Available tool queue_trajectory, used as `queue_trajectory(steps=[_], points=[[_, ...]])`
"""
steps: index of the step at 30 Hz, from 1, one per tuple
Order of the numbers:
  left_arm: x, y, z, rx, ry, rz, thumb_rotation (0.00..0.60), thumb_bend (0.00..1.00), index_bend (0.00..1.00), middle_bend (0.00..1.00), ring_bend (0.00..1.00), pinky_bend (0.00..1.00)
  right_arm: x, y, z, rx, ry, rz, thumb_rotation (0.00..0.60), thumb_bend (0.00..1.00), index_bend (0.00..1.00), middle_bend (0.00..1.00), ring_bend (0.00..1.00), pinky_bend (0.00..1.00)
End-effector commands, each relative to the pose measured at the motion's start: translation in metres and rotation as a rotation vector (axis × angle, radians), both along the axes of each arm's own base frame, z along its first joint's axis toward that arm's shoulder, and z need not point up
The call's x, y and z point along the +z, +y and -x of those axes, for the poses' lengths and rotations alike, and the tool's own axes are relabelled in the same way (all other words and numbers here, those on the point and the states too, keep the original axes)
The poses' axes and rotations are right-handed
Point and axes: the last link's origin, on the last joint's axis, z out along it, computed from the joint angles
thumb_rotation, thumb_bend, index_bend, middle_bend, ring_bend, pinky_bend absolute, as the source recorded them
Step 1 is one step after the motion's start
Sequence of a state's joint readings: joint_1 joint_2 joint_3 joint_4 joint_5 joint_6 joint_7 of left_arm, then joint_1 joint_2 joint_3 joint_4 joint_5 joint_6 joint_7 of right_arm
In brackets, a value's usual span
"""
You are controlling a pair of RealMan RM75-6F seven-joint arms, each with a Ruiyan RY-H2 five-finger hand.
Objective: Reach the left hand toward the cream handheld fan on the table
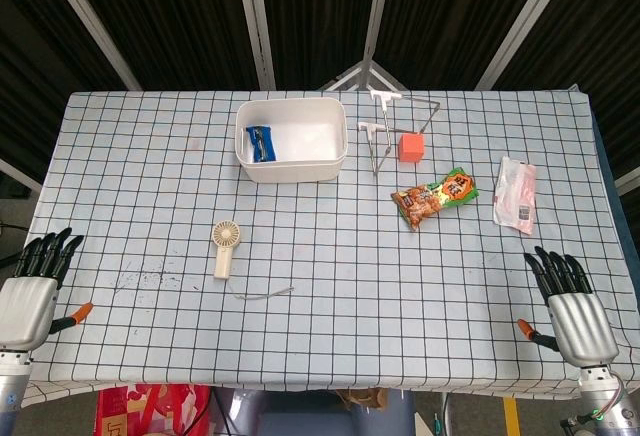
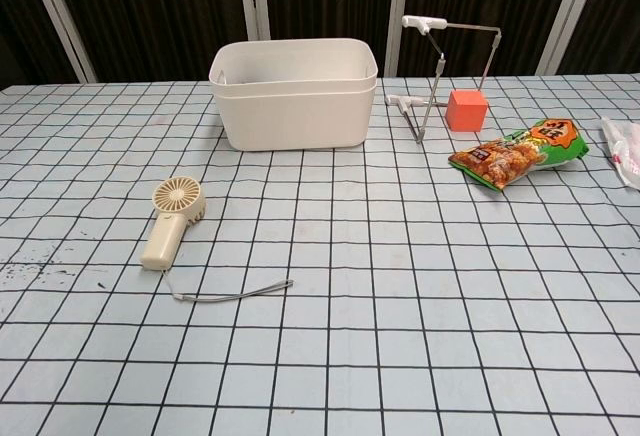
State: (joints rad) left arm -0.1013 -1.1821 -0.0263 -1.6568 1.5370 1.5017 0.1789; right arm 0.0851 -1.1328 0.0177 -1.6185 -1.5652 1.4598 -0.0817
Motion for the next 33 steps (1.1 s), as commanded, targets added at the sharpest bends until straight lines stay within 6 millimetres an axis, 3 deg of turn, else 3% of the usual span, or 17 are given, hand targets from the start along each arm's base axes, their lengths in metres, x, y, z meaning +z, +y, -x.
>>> queue_trajectory(steps=[1, 11, 14, 16, 18, 21, 26, 33], points=[[0.000, 0.000, 0.000, 0.001, 0.000, 0.001, 0.600, 0.05, 0.00, 0.00, 0.00, 0.05, 0.000, 0.000, 0.000, 0.000, -0.003, 0.001, 0.600, 0.21, 0.00, 0.00, 0.00, 0.04], [-0.001, -0.001, 0.000, 0.000, 0.006, 0.008, 0.600, 0.05, 0.00, 0.00, 0.00, 0.05, 0.001, 0.002, -0.001, 0.002, -0.003, 0.002, 0.600, 0.21, 0.00, 0.00, 0.00, 0.04], [-0.003, 0.001, -0.001, 0.002, 0.013, 0.020, 0.600, 0.08, 0.00, 0.02, 0.04, 0.15, 0.000, 0.002, -0.001, 0.003, -0.001, -0.001, 0.600, 0.21, 0.00, 0.00, 0.00, 0.04], [-0.004, 0.005, -0.004, -0.005, 0.031, 0.028, 0.600, 0.17, 0.00, 0.13, 0.16, 0.31, 0.000, 0.003, -0.001, 0.000, -0.001, 0.001, 0.600, 0.21, 0.00, 0.00, 0.00, 0.04], [-0.008, 0.009, -0.008, -0.017, 0.044, 0.040, 0.600, 0.32, 0.00, 0.44, 0.45, 0.58, 0.001, 0.002, -0.001, 0.000, -0.003, 0.005, 0.600, 0.21, 0.00, 0.00, 0.00, 0.04], [-0.018, 0.019, -0.019, -0.044, 0.070, 0.072, 0.600, 0.52, 0.00, 0.76, 0.74, 0.81, 0.001, 0.002, -0.001, 0.001, -0.007, 0.005, 0.600, 0.21, 0.00, 0.00, 0.00, 0.04], [-0.049, 0.036, -0.044, -0.044, 0.073, 0.196, 0.600, 0.66, 0.00, 0.90, 0.87, 0.89, 0.001, 0.002, -0.001, 0.005, -0.012, 0.001, 0.600, 0.21, 0.00, 0.00, 0.00, 0.04], [-0.094, 0.054, -0.079, -0.039, 0.107, 0.329, 0.600, 0.71, 0.02, 0.93, 0.90, 0.91, 0.001, 0.001, 0.000, 0.002, -0.024, -0.001, 0.600, 0.21, 0.00, 0.00, 0.00, 0.04]])
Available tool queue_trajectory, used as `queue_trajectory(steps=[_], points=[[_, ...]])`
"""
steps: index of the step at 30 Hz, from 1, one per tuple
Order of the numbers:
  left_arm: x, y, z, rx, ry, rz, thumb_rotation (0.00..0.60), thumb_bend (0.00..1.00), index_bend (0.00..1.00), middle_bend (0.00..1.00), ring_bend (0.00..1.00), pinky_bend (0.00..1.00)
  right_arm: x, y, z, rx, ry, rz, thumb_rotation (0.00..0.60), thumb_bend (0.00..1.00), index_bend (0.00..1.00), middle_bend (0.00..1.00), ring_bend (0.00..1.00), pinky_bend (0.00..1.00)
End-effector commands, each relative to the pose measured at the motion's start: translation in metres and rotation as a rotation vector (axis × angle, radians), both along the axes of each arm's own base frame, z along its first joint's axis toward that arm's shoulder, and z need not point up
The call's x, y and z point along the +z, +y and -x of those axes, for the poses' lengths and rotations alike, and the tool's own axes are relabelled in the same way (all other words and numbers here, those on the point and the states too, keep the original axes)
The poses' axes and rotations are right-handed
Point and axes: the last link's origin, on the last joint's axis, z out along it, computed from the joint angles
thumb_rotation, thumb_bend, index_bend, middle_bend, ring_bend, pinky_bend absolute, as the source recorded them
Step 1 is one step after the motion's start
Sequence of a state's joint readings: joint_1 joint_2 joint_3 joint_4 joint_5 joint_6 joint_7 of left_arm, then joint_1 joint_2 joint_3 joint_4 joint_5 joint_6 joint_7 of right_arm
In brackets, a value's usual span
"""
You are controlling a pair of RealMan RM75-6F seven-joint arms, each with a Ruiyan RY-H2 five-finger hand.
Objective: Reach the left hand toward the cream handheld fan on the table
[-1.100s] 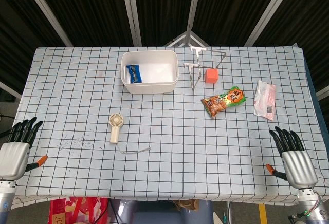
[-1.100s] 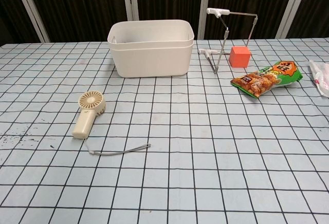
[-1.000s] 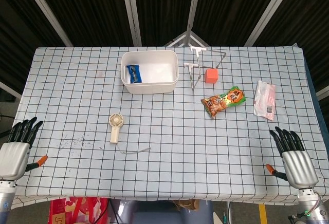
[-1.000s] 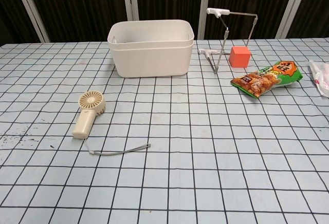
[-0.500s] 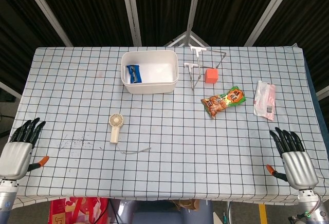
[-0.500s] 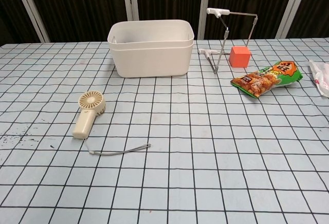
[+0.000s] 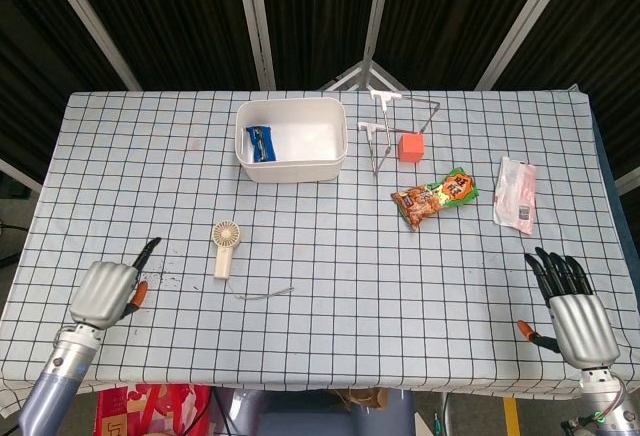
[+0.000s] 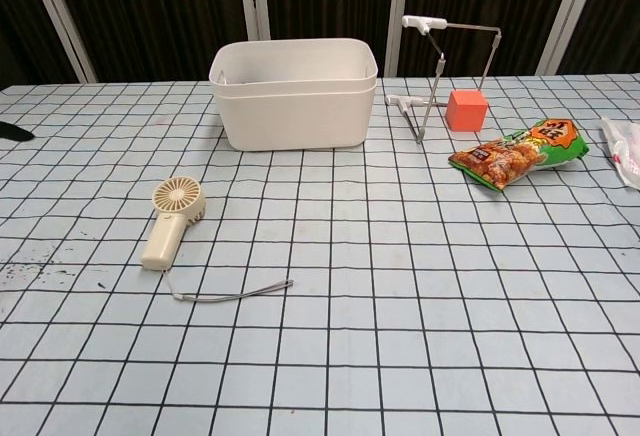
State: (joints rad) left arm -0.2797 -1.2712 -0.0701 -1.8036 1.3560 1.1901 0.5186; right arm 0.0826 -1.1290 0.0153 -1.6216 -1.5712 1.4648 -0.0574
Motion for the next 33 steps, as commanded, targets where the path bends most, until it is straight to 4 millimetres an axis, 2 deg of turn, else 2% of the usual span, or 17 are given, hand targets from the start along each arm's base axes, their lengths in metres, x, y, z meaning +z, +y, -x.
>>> queue_trajectory(steps=[1, 8, 15, 33], points=[[-0.033, 0.013, -0.030, -0.014, 0.007, 0.076, 0.600, 0.71, 0.02, 0.93, 0.90, 0.91, 0.000, -0.001, 0.000, -0.001, -0.002, -0.001, 0.600, 0.21, 0.00, 0.00, 0.00, 0.04], [-0.066, 0.023, -0.044, 0.006, 0.049, 0.118, 0.600, 0.71, 0.02, 0.93, 0.90, 0.91, 0.000, -0.001, 0.000, -0.002, -0.014, -0.004, 0.600, 0.21, 0.00, 0.00, 0.00, 0.04], [-0.088, 0.024, -0.049, 0.029, 0.074, 0.146, 0.600, 0.71, 0.03, 0.93, 0.90, 0.91, 0.000, -0.001, 0.000, -0.003, -0.022, -0.006, 0.600, 0.21, 0.00, 0.00, 0.00, 0.04], [-0.100, 0.024, -0.047, 0.050, 0.084, 0.142, 0.600, 0.72, 0.03, 0.93, 0.90, 0.91, 0.000, -0.001, 0.000, -0.004, -0.027, -0.004, 0.600, 0.21, 0.00, 0.00, 0.00, 0.04]])
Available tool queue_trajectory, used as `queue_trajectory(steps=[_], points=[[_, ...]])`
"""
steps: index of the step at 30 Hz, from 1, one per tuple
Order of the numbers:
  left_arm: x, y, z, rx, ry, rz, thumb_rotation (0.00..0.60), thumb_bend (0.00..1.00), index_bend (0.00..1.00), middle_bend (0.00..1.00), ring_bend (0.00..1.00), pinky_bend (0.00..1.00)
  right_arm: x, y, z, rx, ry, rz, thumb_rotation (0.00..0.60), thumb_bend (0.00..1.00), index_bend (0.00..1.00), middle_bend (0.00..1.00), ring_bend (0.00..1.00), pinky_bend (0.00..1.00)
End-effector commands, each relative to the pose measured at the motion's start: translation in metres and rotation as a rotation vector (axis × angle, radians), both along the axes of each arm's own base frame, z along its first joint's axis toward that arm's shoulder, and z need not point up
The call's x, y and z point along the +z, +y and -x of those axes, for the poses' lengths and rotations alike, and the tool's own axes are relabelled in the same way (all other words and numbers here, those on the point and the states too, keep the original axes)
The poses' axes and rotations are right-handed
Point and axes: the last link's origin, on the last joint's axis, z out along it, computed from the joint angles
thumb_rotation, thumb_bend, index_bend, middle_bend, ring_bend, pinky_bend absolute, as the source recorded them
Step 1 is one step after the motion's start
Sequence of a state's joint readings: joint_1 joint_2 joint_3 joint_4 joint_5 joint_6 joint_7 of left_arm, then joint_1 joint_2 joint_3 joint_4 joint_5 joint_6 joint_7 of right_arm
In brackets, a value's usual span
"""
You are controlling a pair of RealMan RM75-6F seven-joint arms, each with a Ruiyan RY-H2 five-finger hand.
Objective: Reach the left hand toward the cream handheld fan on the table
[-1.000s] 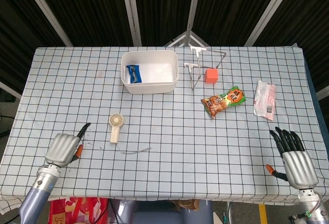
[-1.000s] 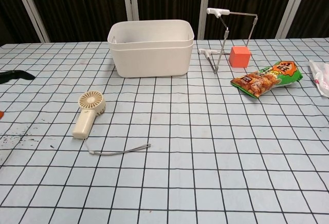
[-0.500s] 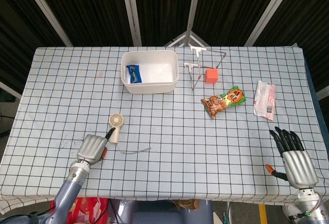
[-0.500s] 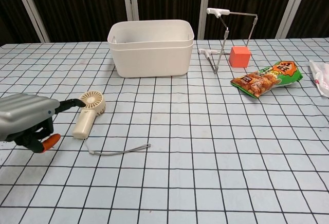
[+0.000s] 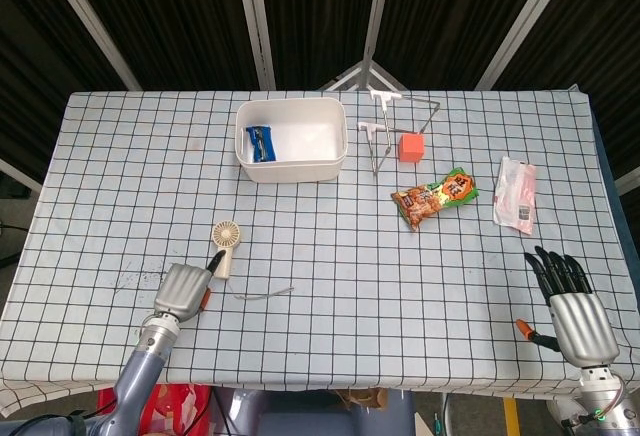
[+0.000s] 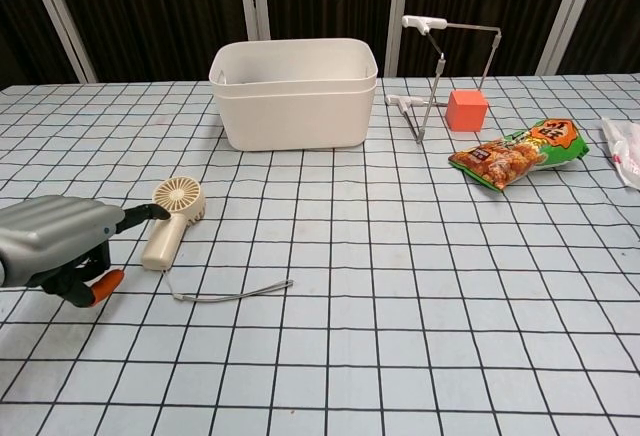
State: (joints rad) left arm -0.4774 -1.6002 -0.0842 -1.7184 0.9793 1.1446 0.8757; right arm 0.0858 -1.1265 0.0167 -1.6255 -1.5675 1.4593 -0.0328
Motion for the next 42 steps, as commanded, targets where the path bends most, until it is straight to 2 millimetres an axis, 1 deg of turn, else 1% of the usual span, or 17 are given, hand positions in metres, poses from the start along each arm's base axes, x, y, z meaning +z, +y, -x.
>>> queue_trajectory(steps=[1, 20, 33, 39, 42], points=[[0.000, 0.000, 0.000, 0.000, -0.002, -0.001, 0.600, 0.72, 0.03, 0.93, 0.90, 0.91, 0.000, 0.000, 0.000, -0.001, -0.001, -0.001, 0.600, 0.21, 0.00, 0.00, 0.00, 0.04], [-0.005, 0.001, 0.006, 0.013, 0.016, 0.004, 0.600, 0.73, 0.04, 0.93, 0.90, 0.91, 0.000, 0.000, 0.000, 0.002, -0.007, 0.007, 0.600, 0.21, 0.00, 0.00, 0.00, 0.04], [-0.011, -0.001, 0.017, 0.040, 0.026, 0.020, 0.600, 0.74, 0.04, 0.93, 0.90, 0.91, 0.000, 0.000, -0.001, 0.011, -0.014, 0.011, 0.600, 0.21, 0.00, 0.00, 0.00, 0.04], [-0.013, -0.001, 0.018, 0.042, 0.023, 0.025, 0.600, 0.74, 0.04, 0.93, 0.90, 0.91, 0.001, 0.000, -0.001, 0.012, -0.015, 0.012, 0.600, 0.21, 0.00, 0.00, 0.00, 0.04], [-0.010, 0.000, 0.015, 0.036, 0.001, 0.011, 0.600, 0.74, 0.04, 0.93, 0.90, 0.91, 0.001, 0.000, -0.001, 0.013, -0.015, 0.014, 0.600, 0.21, 0.00, 0.00, 0.00, 0.04]])
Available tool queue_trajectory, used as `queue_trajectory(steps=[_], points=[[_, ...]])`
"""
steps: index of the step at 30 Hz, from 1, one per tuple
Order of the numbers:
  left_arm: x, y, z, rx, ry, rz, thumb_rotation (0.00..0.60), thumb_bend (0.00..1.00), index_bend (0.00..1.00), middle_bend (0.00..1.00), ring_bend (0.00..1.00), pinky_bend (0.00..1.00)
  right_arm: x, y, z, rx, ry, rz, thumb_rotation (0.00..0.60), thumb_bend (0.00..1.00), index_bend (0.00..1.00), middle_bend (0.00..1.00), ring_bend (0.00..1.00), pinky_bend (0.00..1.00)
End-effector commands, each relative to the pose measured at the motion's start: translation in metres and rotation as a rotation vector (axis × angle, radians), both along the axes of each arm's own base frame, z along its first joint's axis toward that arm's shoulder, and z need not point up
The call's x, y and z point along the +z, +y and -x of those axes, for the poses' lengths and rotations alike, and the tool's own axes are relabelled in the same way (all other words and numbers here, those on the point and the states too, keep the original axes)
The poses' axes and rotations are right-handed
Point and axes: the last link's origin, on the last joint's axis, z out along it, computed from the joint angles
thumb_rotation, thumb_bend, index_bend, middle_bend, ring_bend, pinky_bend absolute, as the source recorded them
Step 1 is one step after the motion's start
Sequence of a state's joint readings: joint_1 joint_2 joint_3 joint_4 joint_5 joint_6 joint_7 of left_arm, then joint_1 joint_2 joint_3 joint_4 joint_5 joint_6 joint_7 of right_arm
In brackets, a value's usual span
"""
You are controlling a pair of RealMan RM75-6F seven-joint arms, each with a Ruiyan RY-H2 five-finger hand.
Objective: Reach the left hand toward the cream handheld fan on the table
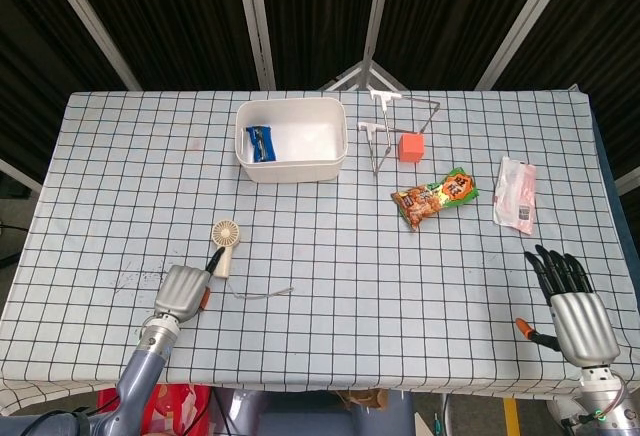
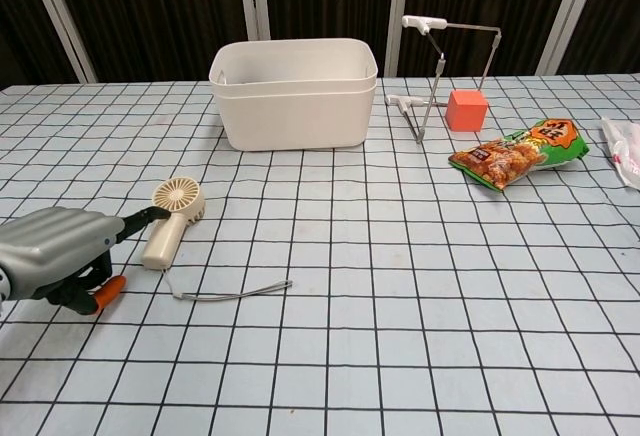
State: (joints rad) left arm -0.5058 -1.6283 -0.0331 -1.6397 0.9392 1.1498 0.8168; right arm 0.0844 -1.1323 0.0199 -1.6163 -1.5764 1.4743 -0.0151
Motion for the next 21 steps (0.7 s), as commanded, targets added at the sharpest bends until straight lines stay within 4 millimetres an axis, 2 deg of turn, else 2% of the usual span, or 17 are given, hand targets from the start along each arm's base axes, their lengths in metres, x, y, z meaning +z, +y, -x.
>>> queue_trajectory(steps=[1, 11, 16, 19, 21], points=[[0.003, 0.001, -0.004, -0.008, -0.029, -0.016, 0.600, 0.74, 0.04, 0.93, 0.90, 0.91, 0.000, 0.000, 0.000, 0.001, -0.001, 0.001, 0.600, 0.21, 0.00, 0.00, 0.00, 0.04], [0.025, 0.004, -0.027, -0.067, -0.137, -0.074, 0.600, 0.73, 0.04, 0.92, 0.89, 0.91, 0.000, 0.000, 0.000, 0.003, 0.001, 0.001, 0.600, 0.21, 0.00, 0.00, 0.00, 0.04], [0.035, 0.002, -0.031, -0.088, -0.151, -0.091, 0.600, 0.73, 0.03, 0.91, 0.88, 0.91, 0.001, 0.000, 0.000, 0.002, 0.001, 0.002, 0.600, 0.21, 0.00, 0.00, 0.00, 0.04], [0.044, 0.000, -0.030, -0.090, -0.165, -0.111, 0.600, 0.66, 0.02, 0.85, 0.82, 0.87, 0.001, 0.000, 0.000, 0.001, 0.001, 0.003, 0.600, 0.21, 0.00, 0.00, 0.00, 0.04], [0.053, -0.003, -0.028, -0.089, -0.176, -0.131, 0.600, 0.54, 0.00, 0.71, 0.70, 0.79, 0.001, 0.000, 0.001, 0.000, 0.003, 0.003, 0.600, 0.21, 0.00, 0.00, 0.00, 0.04]])
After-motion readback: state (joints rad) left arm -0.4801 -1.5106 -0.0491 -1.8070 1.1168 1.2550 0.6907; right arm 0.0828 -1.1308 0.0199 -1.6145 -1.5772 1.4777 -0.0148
